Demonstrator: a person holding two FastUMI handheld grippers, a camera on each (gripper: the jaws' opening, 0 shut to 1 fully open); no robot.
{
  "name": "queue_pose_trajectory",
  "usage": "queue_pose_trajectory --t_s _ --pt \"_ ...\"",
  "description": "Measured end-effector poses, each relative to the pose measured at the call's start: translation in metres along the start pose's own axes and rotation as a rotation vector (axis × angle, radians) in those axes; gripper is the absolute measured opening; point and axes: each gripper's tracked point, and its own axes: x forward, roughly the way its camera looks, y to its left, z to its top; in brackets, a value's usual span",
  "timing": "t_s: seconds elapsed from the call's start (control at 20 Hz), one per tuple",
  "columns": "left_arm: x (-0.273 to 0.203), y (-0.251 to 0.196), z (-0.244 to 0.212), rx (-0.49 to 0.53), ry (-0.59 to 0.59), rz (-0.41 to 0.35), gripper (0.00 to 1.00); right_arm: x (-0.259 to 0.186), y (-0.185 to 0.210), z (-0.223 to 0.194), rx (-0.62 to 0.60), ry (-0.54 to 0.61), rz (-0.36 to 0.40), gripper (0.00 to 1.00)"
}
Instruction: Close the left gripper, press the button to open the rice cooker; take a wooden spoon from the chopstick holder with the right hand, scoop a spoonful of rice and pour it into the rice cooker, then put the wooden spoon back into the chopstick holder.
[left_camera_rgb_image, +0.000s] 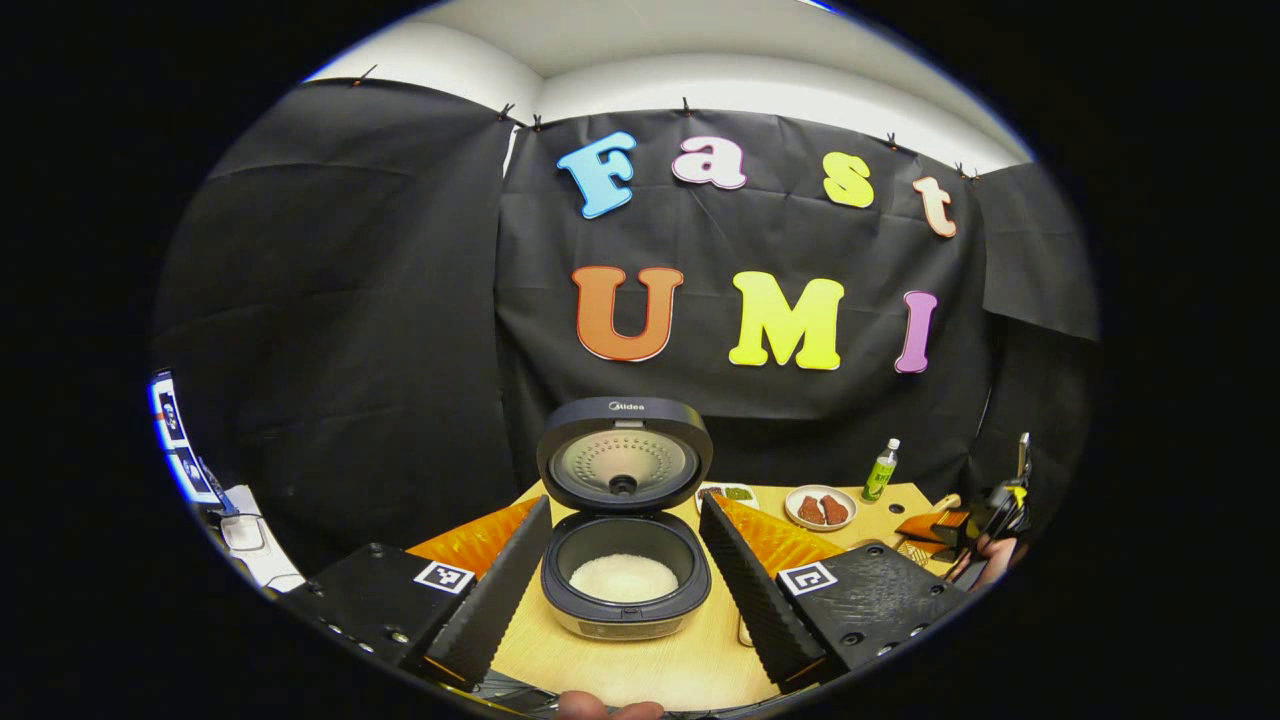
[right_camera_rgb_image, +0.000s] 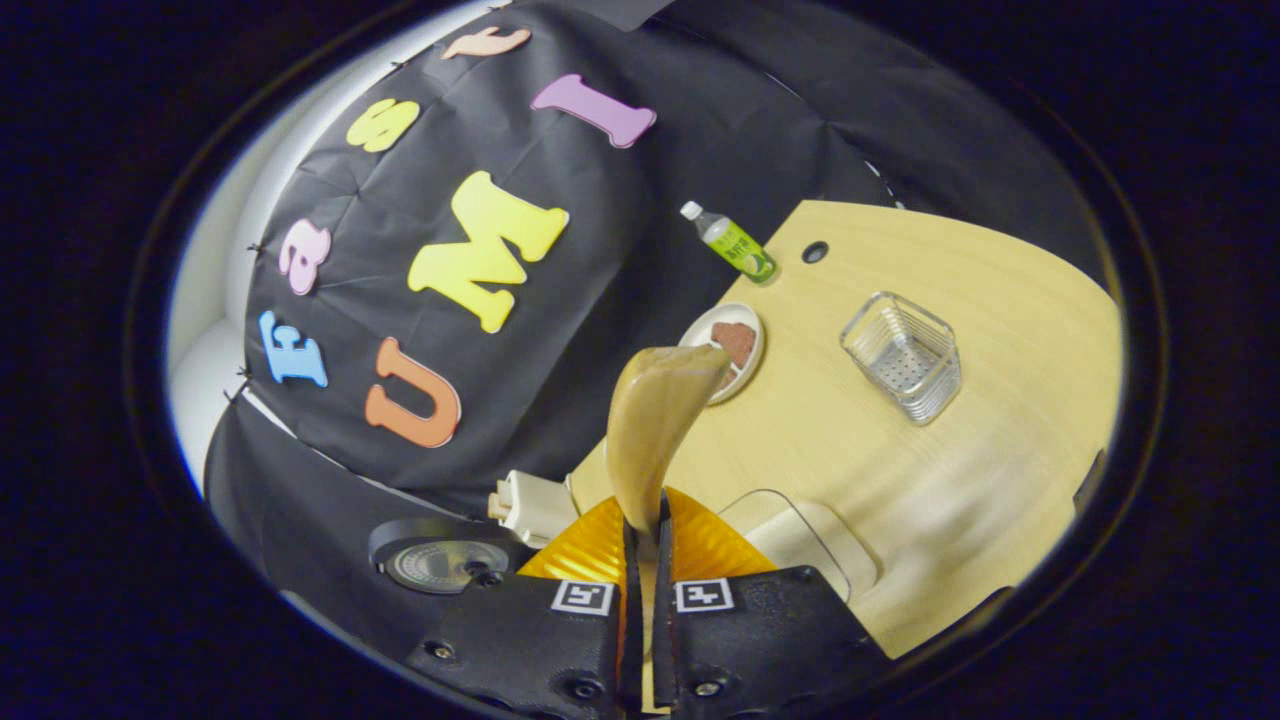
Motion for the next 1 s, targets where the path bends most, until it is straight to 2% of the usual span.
queue_pose_trajectory --t_s 0.25,0.55,0.75,1.0 --pt "-0.015 0.026 -0.007 -0.024 0.011 0.046 0.95 0.011 0.081 -0.024 -0.094 0.051 0.116 0.09" --pt "-0.042 0.088 -0.008 -0.059 0.014 0.161 0.95 0.036 0.160 -0.102 -0.202 0.158 0.209 0.09" --pt "-0.054 0.120 -0.018 -0.092 0.025 0.228 0.95 0.060 0.192 -0.147 -0.299 0.196 0.224 0.10" --pt "-0.070 0.160 -0.031 -0.135 0.040 0.292 0.95 0.086 0.199 -0.197 -0.455 0.236 0.190 0.10"
